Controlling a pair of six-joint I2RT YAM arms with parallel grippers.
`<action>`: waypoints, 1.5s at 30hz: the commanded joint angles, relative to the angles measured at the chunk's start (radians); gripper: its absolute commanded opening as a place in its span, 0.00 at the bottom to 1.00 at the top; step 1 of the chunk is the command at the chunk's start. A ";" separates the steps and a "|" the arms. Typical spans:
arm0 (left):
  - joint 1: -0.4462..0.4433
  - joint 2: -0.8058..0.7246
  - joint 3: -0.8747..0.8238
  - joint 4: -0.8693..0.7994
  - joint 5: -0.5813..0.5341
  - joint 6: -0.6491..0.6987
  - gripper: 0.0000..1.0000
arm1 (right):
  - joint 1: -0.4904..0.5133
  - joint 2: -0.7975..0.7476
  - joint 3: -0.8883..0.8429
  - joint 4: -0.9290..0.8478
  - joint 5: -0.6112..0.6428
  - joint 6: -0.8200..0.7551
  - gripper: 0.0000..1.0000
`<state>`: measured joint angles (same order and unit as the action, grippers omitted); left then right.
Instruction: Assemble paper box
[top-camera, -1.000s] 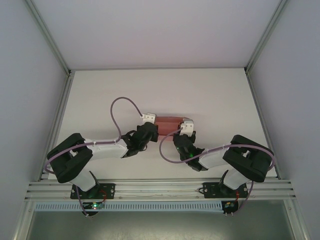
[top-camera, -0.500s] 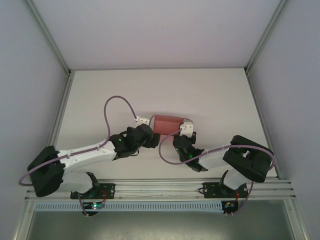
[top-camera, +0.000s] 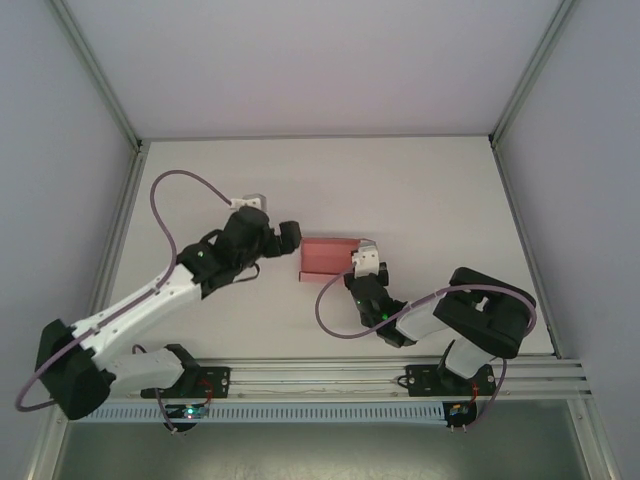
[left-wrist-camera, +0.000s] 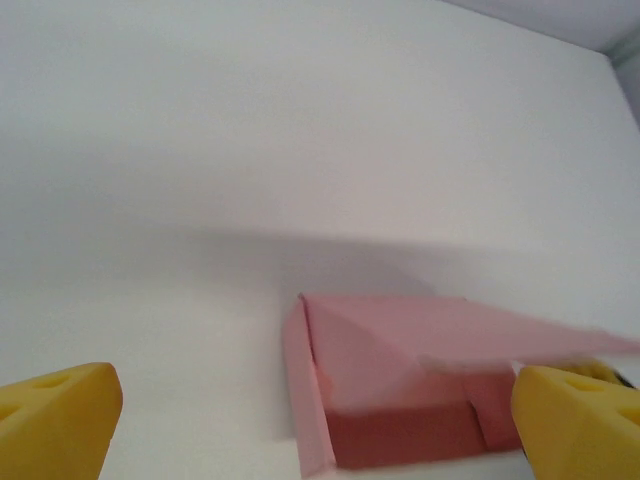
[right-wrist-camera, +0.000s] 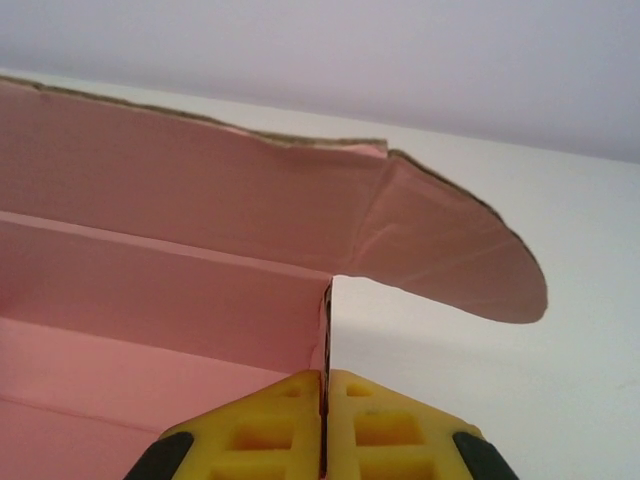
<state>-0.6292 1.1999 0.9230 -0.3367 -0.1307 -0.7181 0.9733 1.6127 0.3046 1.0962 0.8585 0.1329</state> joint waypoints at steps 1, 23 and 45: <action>0.083 0.115 0.002 0.106 0.186 -0.096 1.00 | 0.016 0.033 -0.015 0.060 -0.097 -0.072 0.08; 0.096 0.305 -0.212 0.447 0.324 -0.359 0.89 | 0.044 0.070 -0.044 0.069 -0.100 -0.026 0.14; 0.036 0.453 -0.198 0.571 0.293 -0.359 0.60 | 0.072 -0.247 0.010 -0.535 -0.161 0.248 0.81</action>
<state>-0.5766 1.6394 0.6998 0.2119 0.1982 -1.1000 1.0389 1.4200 0.2783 0.7044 0.7509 0.3267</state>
